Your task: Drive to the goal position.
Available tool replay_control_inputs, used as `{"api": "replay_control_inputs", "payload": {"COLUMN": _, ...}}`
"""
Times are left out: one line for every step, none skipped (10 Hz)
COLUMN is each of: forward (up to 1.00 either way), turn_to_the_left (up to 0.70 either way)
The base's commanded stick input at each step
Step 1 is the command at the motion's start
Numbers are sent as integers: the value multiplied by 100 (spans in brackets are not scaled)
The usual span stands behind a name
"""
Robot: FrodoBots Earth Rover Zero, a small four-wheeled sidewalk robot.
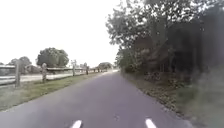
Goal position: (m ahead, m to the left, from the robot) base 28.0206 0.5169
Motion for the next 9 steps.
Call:
{"api": "replay_control_inputs", "payload": {"forward": 80, "turn_to_the_left": 6}}
{"api": "replay_control_inputs", "payload": {"forward": 80, "turn_to_the_left": 6}}
{"api": "replay_control_inputs", "payload": {"forward": 80, "turn_to_the_left": 6}}
{"api": "replay_control_inputs", "payload": {"forward": 80, "turn_to_the_left": 6}}
{"api": "replay_control_inputs", "payload": {"forward": 80, "turn_to_the_left": 6}}
{"api": "replay_control_inputs", "payload": {"forward": 80, "turn_to_the_left": 6}}
{"api": "replay_control_inputs", "payload": {"forward": 80, "turn_to_the_left": 6}}
{"api": "replay_control_inputs", "payload": {"forward": 80, "turn_to_the_left": 6}}
{"api": "replay_control_inputs", "payload": {"forward": 80, "turn_to_the_left": 6}}
